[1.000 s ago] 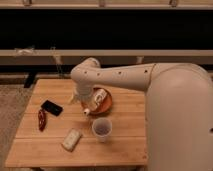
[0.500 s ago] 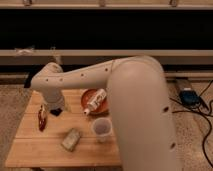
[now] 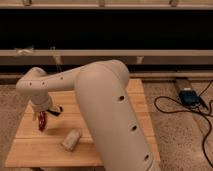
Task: Place the pepper on the white sponge
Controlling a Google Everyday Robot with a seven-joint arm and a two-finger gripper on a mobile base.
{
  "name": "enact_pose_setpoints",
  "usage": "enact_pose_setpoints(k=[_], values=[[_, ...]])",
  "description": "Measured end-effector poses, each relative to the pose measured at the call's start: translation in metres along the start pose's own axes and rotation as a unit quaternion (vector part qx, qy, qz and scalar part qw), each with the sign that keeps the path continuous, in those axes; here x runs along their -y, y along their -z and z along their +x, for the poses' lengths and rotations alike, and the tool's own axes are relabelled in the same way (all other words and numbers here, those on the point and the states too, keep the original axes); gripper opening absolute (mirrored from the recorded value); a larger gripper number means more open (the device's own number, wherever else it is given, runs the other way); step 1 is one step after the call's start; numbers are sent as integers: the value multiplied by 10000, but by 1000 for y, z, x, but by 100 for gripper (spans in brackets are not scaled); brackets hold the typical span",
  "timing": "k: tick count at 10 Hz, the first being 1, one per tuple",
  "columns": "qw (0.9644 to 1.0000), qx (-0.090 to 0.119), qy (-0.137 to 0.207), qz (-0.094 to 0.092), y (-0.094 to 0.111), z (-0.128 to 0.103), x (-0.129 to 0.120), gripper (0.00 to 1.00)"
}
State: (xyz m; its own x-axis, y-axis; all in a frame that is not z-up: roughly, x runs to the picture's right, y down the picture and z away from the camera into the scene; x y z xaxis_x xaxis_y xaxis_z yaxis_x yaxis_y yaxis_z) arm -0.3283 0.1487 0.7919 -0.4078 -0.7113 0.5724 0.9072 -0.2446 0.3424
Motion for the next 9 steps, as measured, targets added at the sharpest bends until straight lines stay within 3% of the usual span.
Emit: enact_pose_setpoints(k=[4,9], values=[[9999,-85,-87,-115,-34,-9,31,80],[9996,-200,-3,-206,-49,14,53,80]])
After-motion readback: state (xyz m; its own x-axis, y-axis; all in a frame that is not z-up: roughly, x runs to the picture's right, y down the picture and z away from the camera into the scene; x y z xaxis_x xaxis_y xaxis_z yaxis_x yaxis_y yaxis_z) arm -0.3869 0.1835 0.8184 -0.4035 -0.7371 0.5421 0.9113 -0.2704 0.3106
